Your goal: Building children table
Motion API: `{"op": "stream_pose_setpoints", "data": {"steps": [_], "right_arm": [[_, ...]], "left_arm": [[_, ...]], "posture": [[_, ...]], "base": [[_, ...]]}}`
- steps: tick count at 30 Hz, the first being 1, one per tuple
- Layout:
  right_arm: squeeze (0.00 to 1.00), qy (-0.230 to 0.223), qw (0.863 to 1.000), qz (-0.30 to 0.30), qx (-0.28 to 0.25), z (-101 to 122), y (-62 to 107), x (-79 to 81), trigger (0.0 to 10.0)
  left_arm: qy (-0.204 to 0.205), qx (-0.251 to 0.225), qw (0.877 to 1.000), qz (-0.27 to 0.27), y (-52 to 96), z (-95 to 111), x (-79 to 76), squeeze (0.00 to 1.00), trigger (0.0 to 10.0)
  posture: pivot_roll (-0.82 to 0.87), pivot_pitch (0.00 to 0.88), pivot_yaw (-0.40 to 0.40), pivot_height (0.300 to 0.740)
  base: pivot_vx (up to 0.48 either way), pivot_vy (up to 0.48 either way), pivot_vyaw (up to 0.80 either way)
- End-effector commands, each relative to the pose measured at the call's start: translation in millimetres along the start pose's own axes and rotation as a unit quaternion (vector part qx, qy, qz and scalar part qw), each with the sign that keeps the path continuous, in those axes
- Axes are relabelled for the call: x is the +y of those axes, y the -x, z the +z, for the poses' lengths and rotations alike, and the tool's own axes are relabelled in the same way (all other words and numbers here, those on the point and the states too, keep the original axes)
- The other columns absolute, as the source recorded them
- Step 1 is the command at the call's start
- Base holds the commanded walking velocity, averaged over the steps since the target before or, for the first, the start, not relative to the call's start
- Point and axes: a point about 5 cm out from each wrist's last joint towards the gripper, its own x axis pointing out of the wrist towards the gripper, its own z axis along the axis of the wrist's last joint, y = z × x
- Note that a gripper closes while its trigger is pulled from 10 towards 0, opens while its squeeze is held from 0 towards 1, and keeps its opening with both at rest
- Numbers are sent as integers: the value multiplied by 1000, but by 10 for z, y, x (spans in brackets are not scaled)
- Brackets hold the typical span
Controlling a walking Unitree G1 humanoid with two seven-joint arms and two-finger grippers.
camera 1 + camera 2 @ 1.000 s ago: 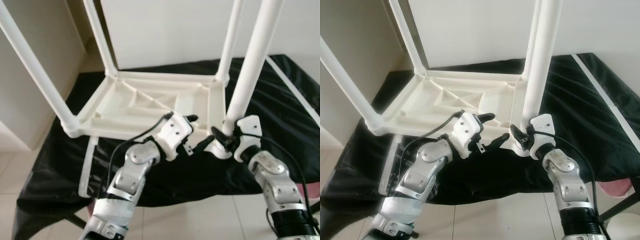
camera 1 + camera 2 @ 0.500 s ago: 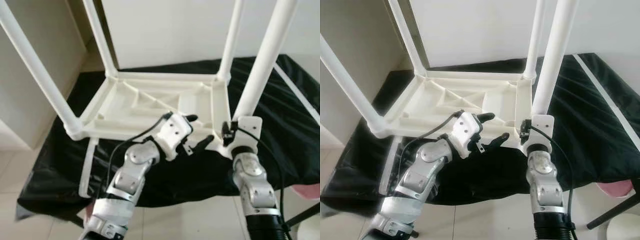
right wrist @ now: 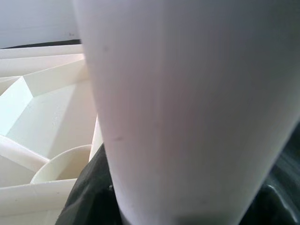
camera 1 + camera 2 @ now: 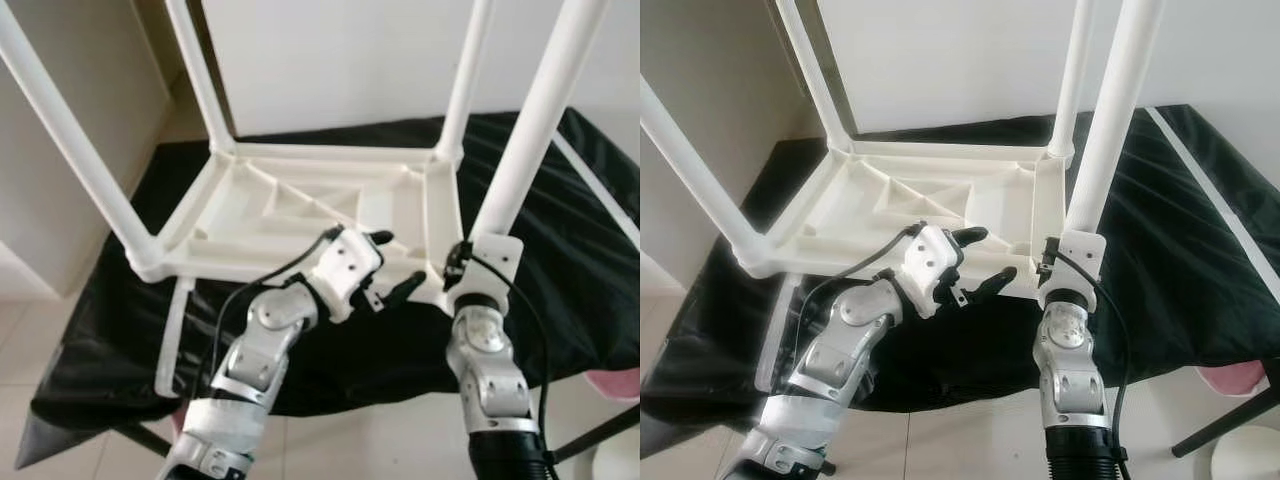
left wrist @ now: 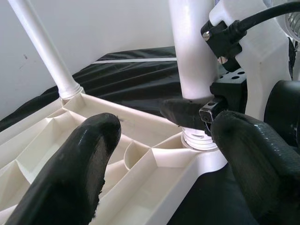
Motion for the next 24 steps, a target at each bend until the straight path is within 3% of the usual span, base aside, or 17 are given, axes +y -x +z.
{"op": "stream_pose_setpoints", "data": {"steps": [1, 6, 7, 15, 18, 19, 20, 21, 22, 23, 24], "right_arm": [[0, -13, 1000, -7, 15, -38, 21, 11, 10000], [20, -11, 1000, -7, 9, -19, 17, -9, 10000], [1000, -15, 1000, -3, 7, -13, 16, -15, 10000], [1000, -45, 996, 69, -29, 86, 46, -64, 10000], [1000, -45, 987, 151, -21, 62, 19, -156, 10000], [918, -36, 975, 217, -14, 56, 3, -224, 10000], [918, -36, 975, 217, -14, 56, 3, -224, 10000], [0, -5, 965, 261, -15, 57, -11, -274, 10000], [0, -5, 965, 261, -15, 57, -11, -274, 10000], [0, 32, 949, 313, -13, 53, -24, -336, 10000], [0, 40, 944, 329, -11, 50, -26, -352, 10000]], "left_arm": [[-1, 4, 1000, 31, 29, -6, 31, 0, 10000], [-2, 6, 1000, 30, 37, -8, 36, 0, 10000], [-3, 6, 999, 31, 38, -7, 42, 0, 10000], [-3, 8, 999, 36, 46, -4, 47, 0, 10000], [-4, 9, 999, 37, 54, -4, 44, 0, 10000], [-5, 11, 999, 38, 64, -11, 53, 0, 10000], [-5, 11, 999, 38, 64, -11, 53, 0, 10000], [-6, 12, 999, 39, 72, -16, 60, 0, 10000], [-6, 12, 999, 39, 72, -16, 60, 0, 10000], [-7, 13, 999, 40, 76, -22, 67, 0, 10000], [-7, 14, 999, 40, 76, -23, 68, 0, 10000]], "posture": [[-101, 27, 69, 740], [-98, 34, 71, 740], [-97, 36, 71, 740], [-93, 48, 74, 740], [-91, 49, 72, 740], [-91, 52, 71, 740], [-91, 52, 71, 740], [-91, 52, 69, 740], [-91, 52, 69, 740], [-94, 52, 69, 740], [-94, 52, 69, 740]], "base": [[0, 0, 0], [0, 0, 0], [0, 0, 0], [0, 0, 0], [0, 0, 0], [0, 0, 0], [0, 0, 0], [0, 0, 0], [0, 0, 0], [0, 0, 0], [0, 0, 0]]}}
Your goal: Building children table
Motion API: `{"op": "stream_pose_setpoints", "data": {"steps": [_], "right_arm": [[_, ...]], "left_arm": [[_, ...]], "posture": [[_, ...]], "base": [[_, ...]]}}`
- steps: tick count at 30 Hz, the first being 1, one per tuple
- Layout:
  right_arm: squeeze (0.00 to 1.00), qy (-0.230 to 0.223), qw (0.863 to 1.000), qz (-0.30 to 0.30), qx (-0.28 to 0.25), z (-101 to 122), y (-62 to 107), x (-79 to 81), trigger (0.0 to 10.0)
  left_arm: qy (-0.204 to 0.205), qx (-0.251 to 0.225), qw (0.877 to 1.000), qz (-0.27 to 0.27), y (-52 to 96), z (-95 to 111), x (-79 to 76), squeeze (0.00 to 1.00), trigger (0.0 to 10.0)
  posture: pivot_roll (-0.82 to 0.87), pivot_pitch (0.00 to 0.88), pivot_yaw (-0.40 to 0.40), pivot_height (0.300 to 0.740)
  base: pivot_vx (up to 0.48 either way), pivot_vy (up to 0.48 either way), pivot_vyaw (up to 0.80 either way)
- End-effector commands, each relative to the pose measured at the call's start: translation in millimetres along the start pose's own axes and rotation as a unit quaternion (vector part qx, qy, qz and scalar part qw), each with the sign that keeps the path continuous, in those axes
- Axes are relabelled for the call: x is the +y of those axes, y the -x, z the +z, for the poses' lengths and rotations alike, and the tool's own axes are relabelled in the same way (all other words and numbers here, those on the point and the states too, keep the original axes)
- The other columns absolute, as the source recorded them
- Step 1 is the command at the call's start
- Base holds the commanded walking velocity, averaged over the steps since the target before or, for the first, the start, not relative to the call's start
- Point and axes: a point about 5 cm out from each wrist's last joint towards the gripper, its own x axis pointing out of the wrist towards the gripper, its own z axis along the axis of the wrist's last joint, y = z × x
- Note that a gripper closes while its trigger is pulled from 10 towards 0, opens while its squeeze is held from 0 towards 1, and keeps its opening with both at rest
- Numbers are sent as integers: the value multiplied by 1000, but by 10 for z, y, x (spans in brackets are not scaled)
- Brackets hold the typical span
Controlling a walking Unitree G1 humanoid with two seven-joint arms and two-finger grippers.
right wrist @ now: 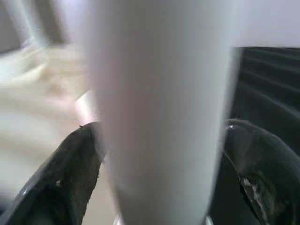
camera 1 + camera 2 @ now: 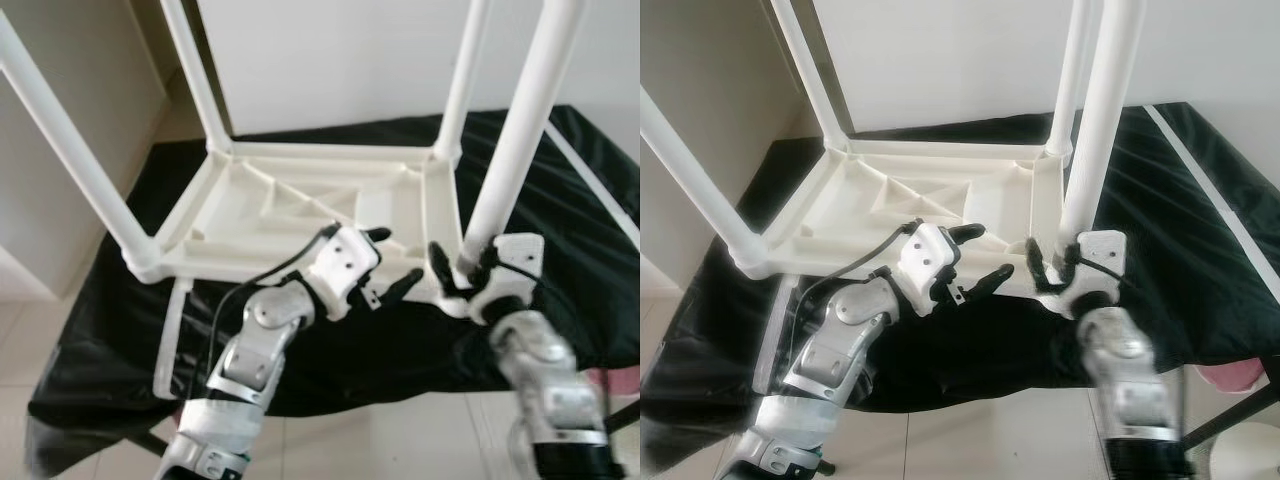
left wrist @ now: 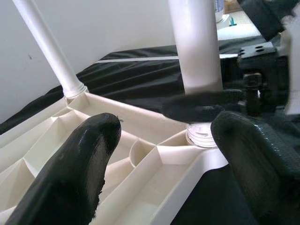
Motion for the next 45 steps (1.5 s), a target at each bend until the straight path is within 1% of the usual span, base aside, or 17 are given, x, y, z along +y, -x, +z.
{"op": "stream_pose_setpoints", "data": {"steps": [1, 3, 4, 8, 13, 18, 19, 20, 31, 32, 35, 36, 37, 40, 42, 44, 45], "right_arm": [[0, 2, 998, 56, 15, -71, 8, 25, 10000], [0, 26, 996, 88, 24, -87, -1, -66, 10000], [0, 26, 996, 88, 24, -87, -1, -66, 10000], [0, 32, 982, 177, 49, -80, -100, -103, 10000], [0, 54, 972, 223, 52, -40, -209, -117, 10000], [0, 63, 971, 224, 55, -27, -286, -148, 10000], [0, 65, 970, 226, 59, -33, -307, -168, 4235], [0, 63, 969, 229, 61, -39, -312, -185, 0], [0, 48, 966, 242, 81, -175, -227, -231, 0], [0, 45, 971, 223, 72, -180, -215, -230, 10000], [0, 42, 980, 186, 60, -165, -223, -238, 10000], [0, 36, 985, 158, 58, -156, -231, -245, 10000], [0, 36, 985, 158, 58, -156, -231, -245, 10000], [0, 8, 997, 69, 35, -123, -240, -193, 10000], [0, 8, 997, 69, 35, -123, -240, -193, 10000], [0, -7, 999, 23, 25, -129, -236, -123, 10000], [0, -7, 999, 23, 25, -129, -236, -123, 10000]], "left_arm": [[0, 10, 999, 35, 25, -39, 36, 0, 10000], [0, 11, 999, 35, 26, -39, 40, 0, 10000], [0, 11, 999, 35, 26, -39, 40, 0, 10000], [-1, 9, 999, 42, 21, -24, 61, 0, 10000], [-2, 8, 999, 42, 12, -19, 66, 0, 10000], [-4, 7, 999, 44, 13, -11, 75, 0, 10000], [-5, 7, 999, 47, 17, -7, 81, 0, 10000], [-6, 7, 999, 50, 22, -5, 87, 0, 10000], [-4, 10, 998, 55, 57, -22, 63, 0, 10000], [-4, 11, 999, 52, 66, -24, 56, 0, 10000], [-4, 11, 999, 51, 67, -25, 55, 0, 10000], [-3, 11, 999, 51, 64, -26, 54, 0, 10000], [-3, 11, 999, 51, 64, -26, 54, 0, 10000], [-2, 11, 999, 44, 54, -34, 33, 0, 10000], [-2, 11, 999, 44, 54, -34, 33, 0, 10000], [-2, 11, 999, 38, 42, -33, 15, 0, 10000], [-2, 11, 999, 38, 42, -33, 15, 0, 10000]], "posture": [[-91, 52, 65, 740], [-91, 51, 65, 740], [-91, 51, 65, 740], [-83, 46, 59, 740], [-80, 43, 55, 740], [-75, 42, 52, 740], [-67, 41, 46, 740], [-67, 41, 46, 740], [-49, 38, 32, 740], [-49, 37, 35, 740], [-50, 36, 36, 740], [-50, 36, 35, 740], [-50, 36, 35, 740], [-57, 33, 47, 740], [-57, 33, 47, 740], [-59, 31, 52, 740], [-59, 31, 52, 740]], "base": [[0, 0, 0], [0, 0, 0], [0, 0, 0], [0, 0, 0], [0, 0, 0], [0, 0, 0], [0, 0, 0], [0, 0, 0], [0, 0, 0], [0, 0, 0], [0, 0, 0], [0, 0, 0], [0, 0, 0], [0, 0, 0], [0, 0, 0], [0, 0, 0], [0, 0, 0]]}}
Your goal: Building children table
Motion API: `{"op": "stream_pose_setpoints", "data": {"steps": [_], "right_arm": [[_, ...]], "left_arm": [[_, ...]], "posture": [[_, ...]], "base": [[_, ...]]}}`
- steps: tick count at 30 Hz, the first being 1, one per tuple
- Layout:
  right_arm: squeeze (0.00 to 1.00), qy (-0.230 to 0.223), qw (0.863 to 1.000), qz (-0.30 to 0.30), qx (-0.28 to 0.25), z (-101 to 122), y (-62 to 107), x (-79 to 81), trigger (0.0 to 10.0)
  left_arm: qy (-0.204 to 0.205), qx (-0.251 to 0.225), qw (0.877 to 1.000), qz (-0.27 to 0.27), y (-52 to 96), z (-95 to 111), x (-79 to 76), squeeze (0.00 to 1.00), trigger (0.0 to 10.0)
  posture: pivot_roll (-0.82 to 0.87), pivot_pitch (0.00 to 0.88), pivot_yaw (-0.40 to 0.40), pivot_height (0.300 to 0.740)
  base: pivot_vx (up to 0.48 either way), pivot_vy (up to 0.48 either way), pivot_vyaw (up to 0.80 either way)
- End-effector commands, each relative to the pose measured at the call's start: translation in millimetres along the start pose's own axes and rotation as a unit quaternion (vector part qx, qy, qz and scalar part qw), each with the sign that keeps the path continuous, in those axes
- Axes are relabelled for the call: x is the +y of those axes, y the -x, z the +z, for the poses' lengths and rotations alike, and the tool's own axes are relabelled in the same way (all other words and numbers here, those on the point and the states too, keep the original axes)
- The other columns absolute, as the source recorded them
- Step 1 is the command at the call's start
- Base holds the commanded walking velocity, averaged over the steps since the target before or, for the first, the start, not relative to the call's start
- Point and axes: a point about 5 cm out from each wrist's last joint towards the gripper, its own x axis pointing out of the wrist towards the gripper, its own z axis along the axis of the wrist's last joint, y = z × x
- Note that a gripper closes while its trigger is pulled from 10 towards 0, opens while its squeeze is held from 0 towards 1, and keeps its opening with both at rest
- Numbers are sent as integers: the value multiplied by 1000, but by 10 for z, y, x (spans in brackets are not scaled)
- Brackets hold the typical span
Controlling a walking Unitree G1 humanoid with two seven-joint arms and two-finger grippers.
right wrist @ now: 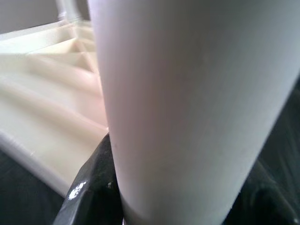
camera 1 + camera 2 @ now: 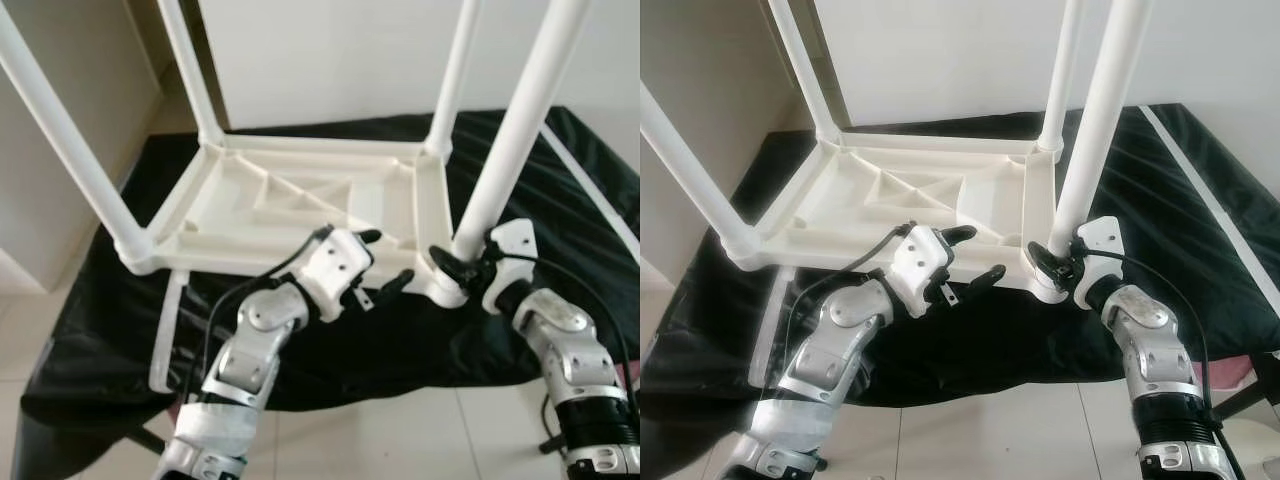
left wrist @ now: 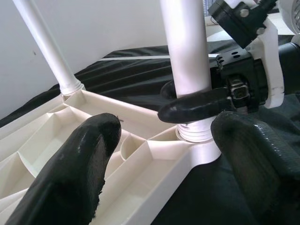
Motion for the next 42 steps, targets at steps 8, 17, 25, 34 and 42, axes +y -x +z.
{"op": "stream_pose_setpoints", "data": {"steps": [8, 17, 25, 34, 42], "right_arm": [[0, -82, 979, -185, -13, -15, 45, 119, 10000], [0, -113, 928, -354, 5, -116, 151, 343, 10000], [0, -136, 933, -334, 15, -100, 98, 476, 10000], [1000, -122, 937, -327, 12, -36, 99, 542, 10000], [1000, -110, 947, -300, -29, 65, 152, 430, 10000]], "left_arm": [[0, 3, 1000, 25, 11, -9, 7, 0, 10000], [2, 2, 1000, 26, 5, -2, -6, 0, 10000], [2, 0, 1000, 27, 0, 6, -6, 0, 10000], [2, 1, 1000, 29, 9, 8, -9, 0, 10000], [3, -3, 1000, 24, -13, 20, -37, 0, 10000]], "posture": [[-58, 26, 53, 740], [-46, 22, 43, 740], [-42, 19, 42, 740], [-39, 25, 40, 740], [-48, 24, 47, 740]], "base": [[0, 0, 0], [0, 0, 0], [0, 0, 0], [0, 0, 0], [0, 0, 0]]}}
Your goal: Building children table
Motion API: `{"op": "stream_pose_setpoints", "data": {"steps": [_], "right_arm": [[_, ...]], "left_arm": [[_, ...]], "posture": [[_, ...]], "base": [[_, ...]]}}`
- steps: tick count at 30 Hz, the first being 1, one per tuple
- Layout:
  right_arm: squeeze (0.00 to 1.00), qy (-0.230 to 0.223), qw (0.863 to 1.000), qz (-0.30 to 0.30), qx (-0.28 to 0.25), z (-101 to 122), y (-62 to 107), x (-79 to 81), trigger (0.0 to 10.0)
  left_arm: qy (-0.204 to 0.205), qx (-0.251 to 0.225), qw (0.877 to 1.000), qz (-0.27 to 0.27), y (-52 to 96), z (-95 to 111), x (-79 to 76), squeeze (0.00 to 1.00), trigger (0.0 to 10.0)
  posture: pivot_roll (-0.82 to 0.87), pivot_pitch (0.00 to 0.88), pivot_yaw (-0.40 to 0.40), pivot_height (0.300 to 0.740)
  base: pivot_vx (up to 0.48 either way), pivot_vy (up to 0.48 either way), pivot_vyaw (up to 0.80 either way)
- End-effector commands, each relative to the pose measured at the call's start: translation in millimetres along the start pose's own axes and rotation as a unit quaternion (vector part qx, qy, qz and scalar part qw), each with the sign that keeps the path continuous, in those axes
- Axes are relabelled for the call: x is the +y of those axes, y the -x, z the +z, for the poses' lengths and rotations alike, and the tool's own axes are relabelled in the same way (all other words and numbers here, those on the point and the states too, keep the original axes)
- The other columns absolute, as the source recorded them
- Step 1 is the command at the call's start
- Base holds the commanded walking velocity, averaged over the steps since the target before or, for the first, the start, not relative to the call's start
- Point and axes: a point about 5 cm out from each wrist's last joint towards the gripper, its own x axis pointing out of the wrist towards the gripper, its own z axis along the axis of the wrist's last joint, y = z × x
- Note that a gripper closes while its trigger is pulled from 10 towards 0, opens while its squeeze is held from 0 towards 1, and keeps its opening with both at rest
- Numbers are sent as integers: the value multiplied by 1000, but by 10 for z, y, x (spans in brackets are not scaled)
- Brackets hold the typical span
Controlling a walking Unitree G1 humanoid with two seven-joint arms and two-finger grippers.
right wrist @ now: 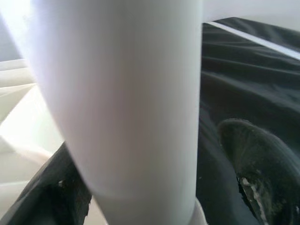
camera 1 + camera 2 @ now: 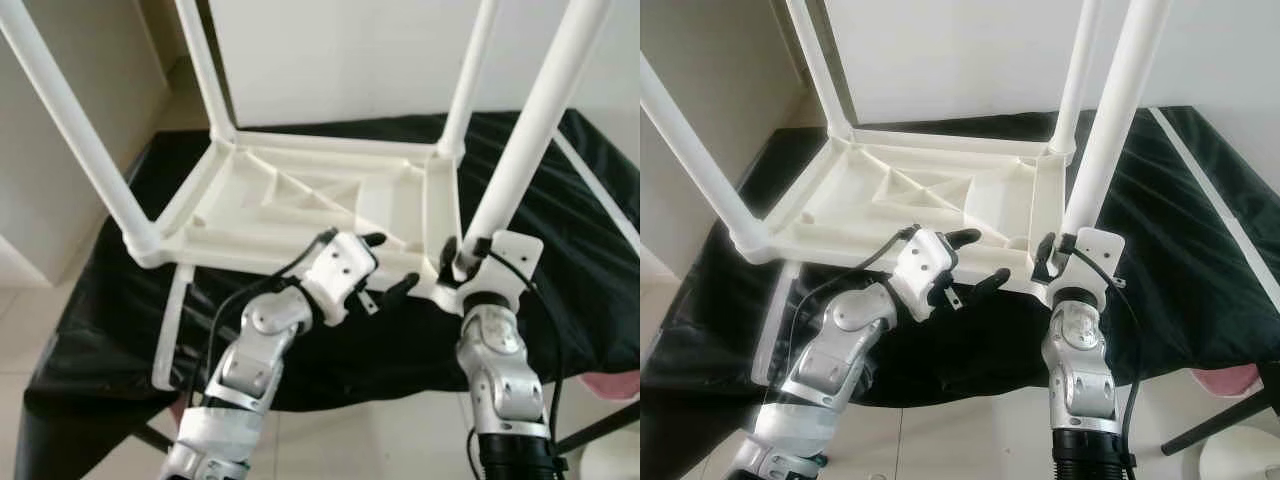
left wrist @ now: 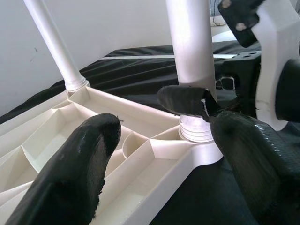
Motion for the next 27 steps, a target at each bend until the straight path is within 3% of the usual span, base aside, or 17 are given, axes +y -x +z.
{"op": "stream_pose_setpoints", "data": {"steps": [1, 9, 13, 14, 16, 19, 21, 22, 24, 27], "right_arm": [[1000, -8, 1000, 26, -12, 13, 32, -49, 10000], [1000, 1, 990, 137, -24, 32, 72, -206, 10000], [1000, 3, 987, 156, -24, 27, 70, -231, 10000], [929, 9, 984, 177, -24, 26, 72, -239, 10000], [0, 13, 977, 211, -21, 19, 76, -248, 10000], [0, 22, 973, 227, -24, 26, 69, -260, 10000], [0, 41, 960, 276, -15, 21, 47, -313, 10000], [0, 41, 960, 276, -15, 21, 47, -313, 10000], [0, 74, 944, 320, -1, 1, 22, -366, 10000], [0, 88, 933, 349, 5, -3, -6, -375, 10000]], "left_arm": [[-2, 1, 1000, 26, -4, 11, 10, 0, 10000], [-1, -2, 1000, 16, -32, 22, -3, 0, 10000], [-1, -2, 1000, 15, -40, 22, 3, 0, 10000], [-2, -2, 1000, 14, -47, 22, 10, 0, 10000], [-2, -3, 1000, 11, -55, 27, 14, 0, 10000], [-3, -3, 1000, 9, -59, 29, 14, 0, 10000], [-2, -3, 1000, 7, -62, 29, 11, 0, 10000], [-2, -3, 1000, 7, -62, 29, 11, 0, 10000], [-2, -3, 1000, 5, -58, 29, 9, 0, 10000], [-2, -4, 1000, 4, -54, 30, 9, 0, 10000]], "posture": [[-50, 23, 48, 740], [-72, 19, 70, 740], [-75, 19, 75, 740], [-75, 18, 77, 740], [-83, 17, 85, 740], [-83, 17, 85, 740], [-86, 18, 91, 740], [-86, 18, 91, 740], [-87, 19, 94, 740], [-84, 19, 95, 740]], "base": [[0, 0, 0], [0, 0, 0], [0, 0, 0], [0, 0, 0], [0, 0, 0], [0, 0, 0], [0, 0, 0], [0, 0, 0], [0, 0, 0], [0, 0, 0]]}}
